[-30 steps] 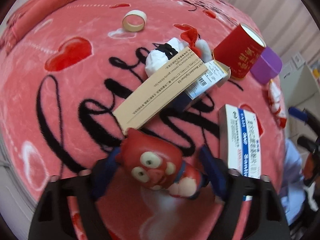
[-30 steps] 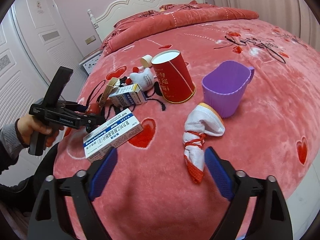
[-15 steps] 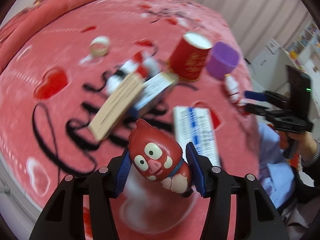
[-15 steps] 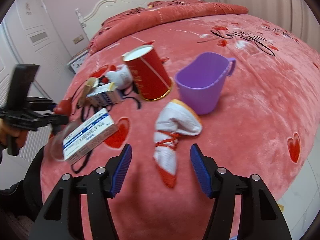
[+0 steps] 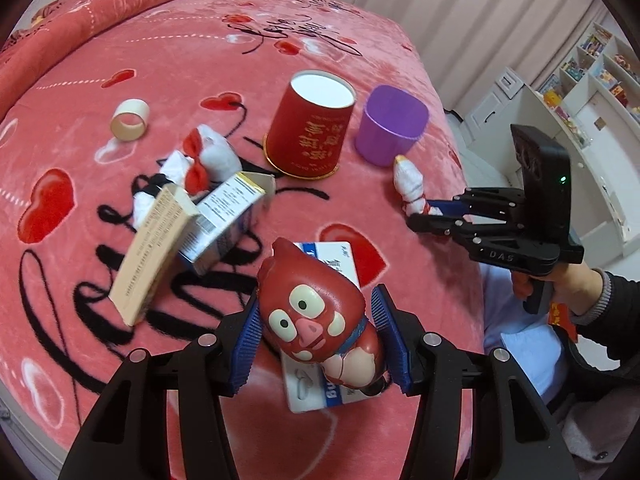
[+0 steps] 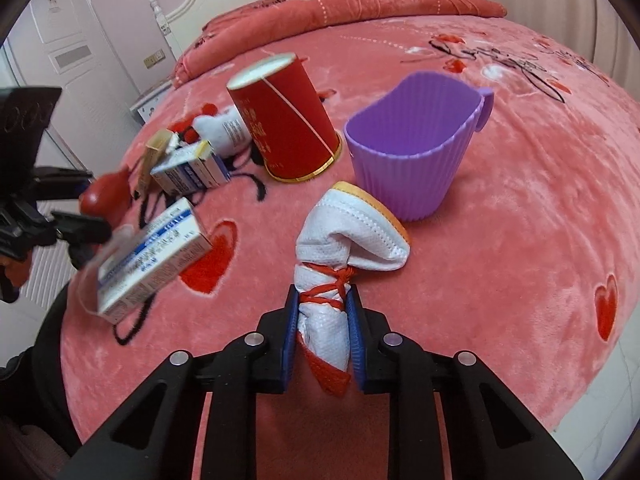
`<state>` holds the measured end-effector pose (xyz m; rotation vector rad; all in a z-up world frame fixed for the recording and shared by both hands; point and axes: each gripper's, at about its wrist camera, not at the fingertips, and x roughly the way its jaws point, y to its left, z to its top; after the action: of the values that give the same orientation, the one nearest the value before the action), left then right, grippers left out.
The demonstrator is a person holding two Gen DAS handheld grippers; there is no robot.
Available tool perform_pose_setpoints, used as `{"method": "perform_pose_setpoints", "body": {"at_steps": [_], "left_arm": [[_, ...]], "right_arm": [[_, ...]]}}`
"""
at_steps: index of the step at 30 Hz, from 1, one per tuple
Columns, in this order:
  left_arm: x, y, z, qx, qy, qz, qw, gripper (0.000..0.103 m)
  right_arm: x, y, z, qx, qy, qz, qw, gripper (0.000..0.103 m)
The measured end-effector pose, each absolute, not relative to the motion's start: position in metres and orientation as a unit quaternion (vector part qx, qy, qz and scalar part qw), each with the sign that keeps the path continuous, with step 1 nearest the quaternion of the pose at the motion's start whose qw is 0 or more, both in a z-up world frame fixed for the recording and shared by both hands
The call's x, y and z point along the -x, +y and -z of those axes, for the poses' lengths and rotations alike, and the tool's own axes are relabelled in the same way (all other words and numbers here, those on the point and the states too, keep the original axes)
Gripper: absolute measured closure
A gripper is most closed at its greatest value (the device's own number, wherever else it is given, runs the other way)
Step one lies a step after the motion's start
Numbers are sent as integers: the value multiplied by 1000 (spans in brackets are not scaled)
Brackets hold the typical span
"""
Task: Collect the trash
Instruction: 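Carry both held items to the orange bin and release them inside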
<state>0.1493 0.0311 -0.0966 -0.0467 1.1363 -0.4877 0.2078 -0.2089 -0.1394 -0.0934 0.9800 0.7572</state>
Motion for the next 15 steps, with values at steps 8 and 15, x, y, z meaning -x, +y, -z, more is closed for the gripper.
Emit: {"method": "perform_pose_setpoints", "body": {"at_steps": [8, 15], "left_arm": [[-132, 21, 81, 19, 520, 239, 820, 48], [-111, -18, 60, -7, 502, 273, 821, 48]], "right_arm": [[-169, -213, 99, 11, 435, -393, 810, 80], [-127, -236, 70, -14, 411, -391, 823, 81]]}}
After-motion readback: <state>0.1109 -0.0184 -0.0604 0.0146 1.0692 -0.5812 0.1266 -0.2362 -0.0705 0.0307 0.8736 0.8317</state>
